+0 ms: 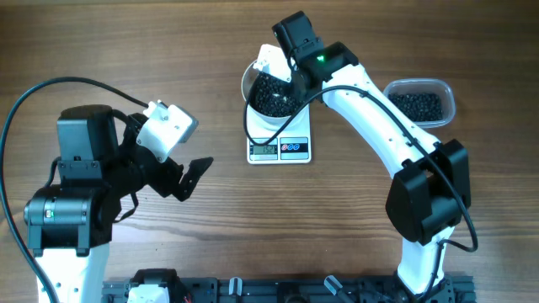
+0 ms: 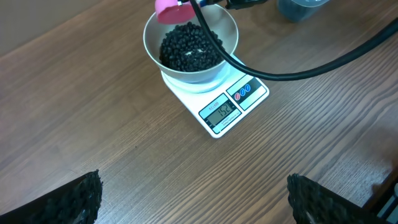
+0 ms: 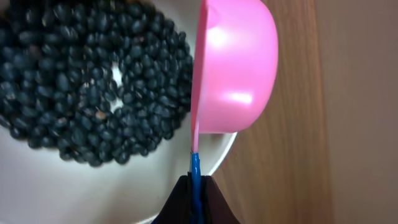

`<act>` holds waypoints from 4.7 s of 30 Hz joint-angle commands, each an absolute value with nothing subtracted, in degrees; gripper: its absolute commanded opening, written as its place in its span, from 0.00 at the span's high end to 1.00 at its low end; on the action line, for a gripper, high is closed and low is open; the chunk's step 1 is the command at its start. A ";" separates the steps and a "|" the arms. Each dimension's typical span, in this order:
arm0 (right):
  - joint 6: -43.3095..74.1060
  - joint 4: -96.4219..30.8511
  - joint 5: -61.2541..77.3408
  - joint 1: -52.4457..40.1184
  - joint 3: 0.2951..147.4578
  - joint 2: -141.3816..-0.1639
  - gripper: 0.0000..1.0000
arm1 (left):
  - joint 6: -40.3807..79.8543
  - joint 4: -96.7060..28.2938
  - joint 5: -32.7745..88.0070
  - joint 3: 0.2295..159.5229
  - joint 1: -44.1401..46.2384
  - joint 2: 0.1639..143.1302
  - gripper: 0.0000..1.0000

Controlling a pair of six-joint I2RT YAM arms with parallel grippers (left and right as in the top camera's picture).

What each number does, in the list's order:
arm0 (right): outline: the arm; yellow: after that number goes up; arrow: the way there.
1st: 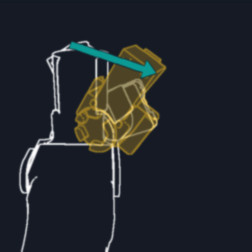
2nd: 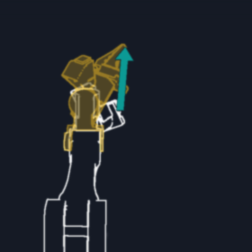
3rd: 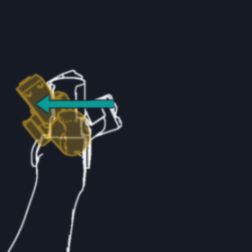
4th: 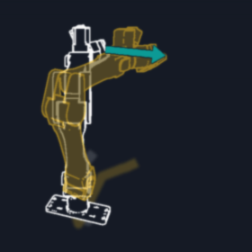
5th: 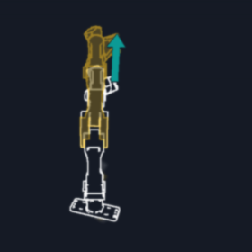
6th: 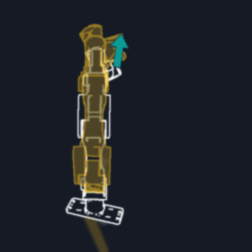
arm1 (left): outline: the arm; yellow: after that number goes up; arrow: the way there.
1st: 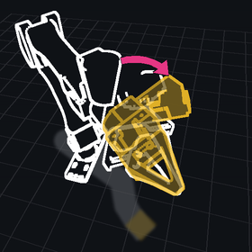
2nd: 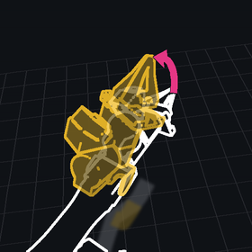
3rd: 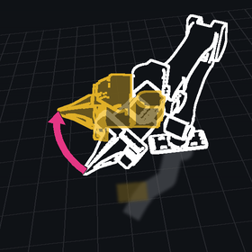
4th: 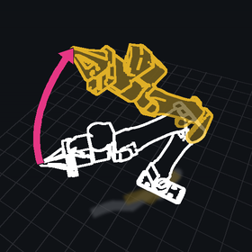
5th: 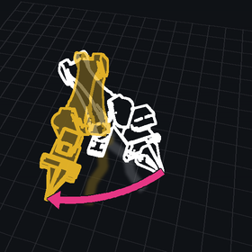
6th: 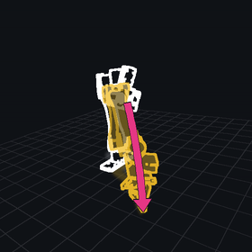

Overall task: Scoop item into bowl and weigh 150g on scale
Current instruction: 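Lift the filled scoop and move it over the white bowl, then tilt the scoop and shake small amounts of beans into the bowl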

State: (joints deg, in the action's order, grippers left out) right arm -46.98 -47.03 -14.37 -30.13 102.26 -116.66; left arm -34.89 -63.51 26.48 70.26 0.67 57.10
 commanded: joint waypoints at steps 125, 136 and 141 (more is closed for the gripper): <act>-19.05 -57.04 6.15 -27.38 101.86 -109.30 0.96 | -35.77 -63.55 27.40 71.31 0.40 57.17 0.00; -17.80 -57.49 8.03 -27.46 101.86 -109.30 0.96 | -35.79 -63.55 27.40 71.31 0.40 57.17 0.00; -17.78 -57.52 8.05 -27.46 101.86 -109.30 0.96 | -35.79 -63.55 27.40 71.31 0.40 57.17 0.00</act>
